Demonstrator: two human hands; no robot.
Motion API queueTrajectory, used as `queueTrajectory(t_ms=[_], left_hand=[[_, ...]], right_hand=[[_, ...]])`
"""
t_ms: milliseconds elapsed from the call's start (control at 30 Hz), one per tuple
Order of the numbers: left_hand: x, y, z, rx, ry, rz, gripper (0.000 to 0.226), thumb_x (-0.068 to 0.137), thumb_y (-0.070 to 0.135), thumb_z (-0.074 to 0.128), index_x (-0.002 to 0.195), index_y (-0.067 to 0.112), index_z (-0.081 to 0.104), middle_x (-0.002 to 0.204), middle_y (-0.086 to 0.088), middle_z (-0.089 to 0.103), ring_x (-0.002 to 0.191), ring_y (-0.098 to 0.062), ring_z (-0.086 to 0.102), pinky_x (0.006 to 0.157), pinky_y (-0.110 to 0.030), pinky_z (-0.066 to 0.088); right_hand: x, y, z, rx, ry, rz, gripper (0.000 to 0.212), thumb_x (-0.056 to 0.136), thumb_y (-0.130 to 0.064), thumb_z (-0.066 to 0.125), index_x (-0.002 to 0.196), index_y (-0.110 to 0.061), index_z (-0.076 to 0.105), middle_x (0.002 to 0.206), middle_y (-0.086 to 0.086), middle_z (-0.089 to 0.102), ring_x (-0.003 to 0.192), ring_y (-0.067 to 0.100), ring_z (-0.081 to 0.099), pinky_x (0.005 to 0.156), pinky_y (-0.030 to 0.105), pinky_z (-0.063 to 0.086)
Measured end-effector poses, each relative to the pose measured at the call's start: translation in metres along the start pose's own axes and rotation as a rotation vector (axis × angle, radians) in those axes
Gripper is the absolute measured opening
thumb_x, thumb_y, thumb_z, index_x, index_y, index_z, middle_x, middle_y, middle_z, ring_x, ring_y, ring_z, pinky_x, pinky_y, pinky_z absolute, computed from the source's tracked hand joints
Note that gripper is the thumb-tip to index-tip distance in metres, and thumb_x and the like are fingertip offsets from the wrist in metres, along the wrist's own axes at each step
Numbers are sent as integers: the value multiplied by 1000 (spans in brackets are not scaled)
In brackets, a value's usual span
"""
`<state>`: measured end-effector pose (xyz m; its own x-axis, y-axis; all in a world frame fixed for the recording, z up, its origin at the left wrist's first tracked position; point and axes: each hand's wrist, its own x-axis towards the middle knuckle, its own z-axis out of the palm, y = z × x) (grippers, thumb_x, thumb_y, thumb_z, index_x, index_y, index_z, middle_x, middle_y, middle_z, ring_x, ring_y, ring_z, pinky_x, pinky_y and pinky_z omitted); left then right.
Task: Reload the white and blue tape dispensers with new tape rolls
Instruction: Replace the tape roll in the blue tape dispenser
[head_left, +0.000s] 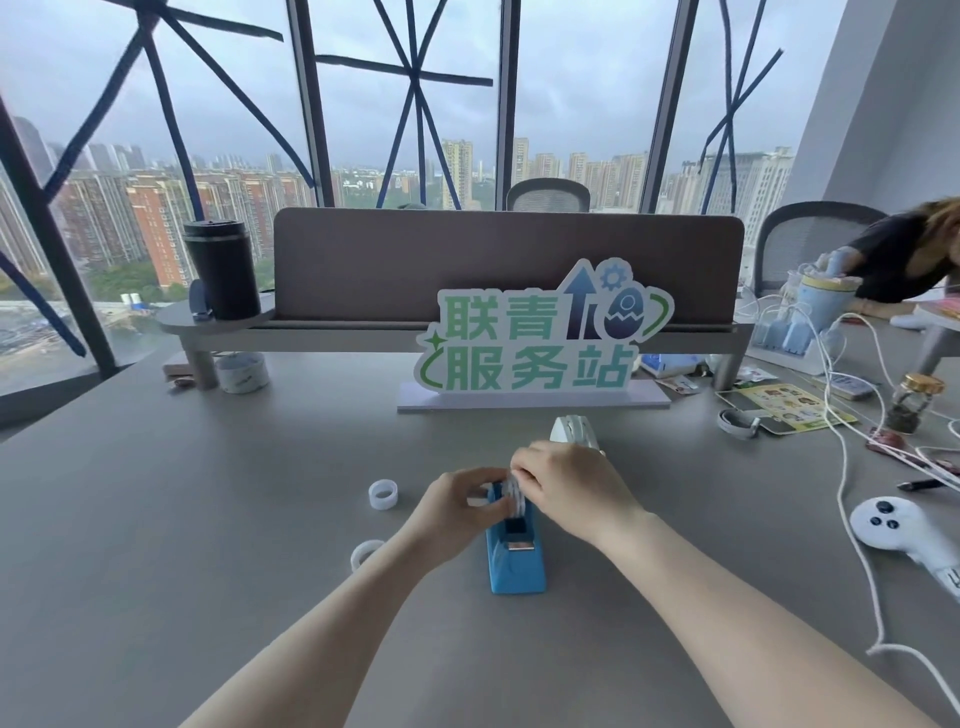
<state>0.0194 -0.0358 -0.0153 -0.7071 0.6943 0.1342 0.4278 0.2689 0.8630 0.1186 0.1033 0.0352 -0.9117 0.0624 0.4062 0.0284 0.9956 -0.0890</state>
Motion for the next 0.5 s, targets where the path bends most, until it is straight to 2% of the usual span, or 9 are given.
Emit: queueTrajectory(t_ms=[100,233,400,500], left_hand=[[-3,-1,0,24,1,15,39,76,30,72,113,39,65,109,15,68,104,-3,62,88,-29,54],[-2,4,1,69,34,27,38,76,28,74,111,40,65,104,20,69,95,0,62,71,-12,47],[2,5,1,160,28,11,41,74,29,77,114,29,66,102,15,62,92,-2,58,63,-2,38],[4,5,2,174,7,-1,40,75,30,76,114,27,66,102,14,60,93,-3,57,65,-4,36]], right_hand=[[0,0,-1,5,-6,7,24,98,-24,45,94,-13,66,83,5,69,74,26,64,59,30,45],[2,1,-1,16,10,16,24,98,-24,45,92,-12,65,79,6,70,72,26,64,61,35,52],[2,2,4,16,-55,23,21,97,-23,47,88,-14,64,81,4,69,71,24,62,57,30,43],[1,3,6,33,-79,31,20,97,-24,48,89,-16,64,86,2,69,76,24,63,61,32,48]])
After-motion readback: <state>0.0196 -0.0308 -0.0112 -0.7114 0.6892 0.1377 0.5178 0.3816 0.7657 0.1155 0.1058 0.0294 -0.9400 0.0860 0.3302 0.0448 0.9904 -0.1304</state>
